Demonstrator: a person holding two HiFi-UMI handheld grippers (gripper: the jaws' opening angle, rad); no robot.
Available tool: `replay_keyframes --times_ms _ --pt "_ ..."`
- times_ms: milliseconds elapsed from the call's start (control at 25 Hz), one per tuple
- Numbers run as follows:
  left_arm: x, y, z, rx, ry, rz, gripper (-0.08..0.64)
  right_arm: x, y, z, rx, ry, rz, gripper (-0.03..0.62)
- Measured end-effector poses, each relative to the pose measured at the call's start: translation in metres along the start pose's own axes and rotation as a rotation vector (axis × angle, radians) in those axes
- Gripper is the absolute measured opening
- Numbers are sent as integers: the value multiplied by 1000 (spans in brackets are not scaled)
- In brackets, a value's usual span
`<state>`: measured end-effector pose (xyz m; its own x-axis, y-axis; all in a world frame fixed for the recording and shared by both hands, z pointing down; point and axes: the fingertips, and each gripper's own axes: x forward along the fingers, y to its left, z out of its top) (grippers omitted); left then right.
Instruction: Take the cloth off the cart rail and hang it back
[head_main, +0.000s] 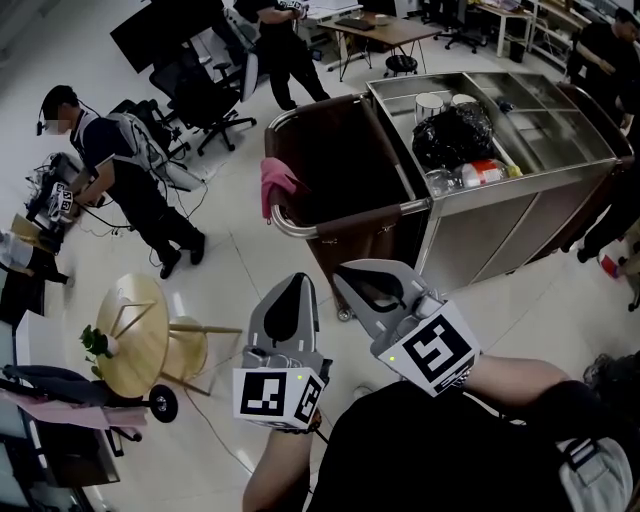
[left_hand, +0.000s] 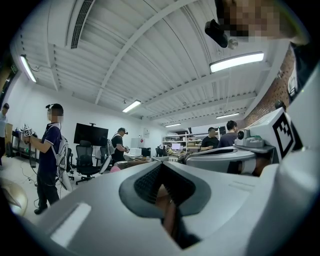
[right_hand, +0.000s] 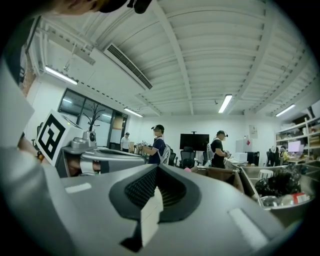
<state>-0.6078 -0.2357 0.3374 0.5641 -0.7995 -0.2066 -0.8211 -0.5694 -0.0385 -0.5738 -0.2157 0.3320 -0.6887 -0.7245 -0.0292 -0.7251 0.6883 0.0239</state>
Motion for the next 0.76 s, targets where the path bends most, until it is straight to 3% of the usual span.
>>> replay_keyframes --times_ms 760 --pt "11 -6 -4 -2 5 0 3 -4 -9 -2 0 0 4 0"
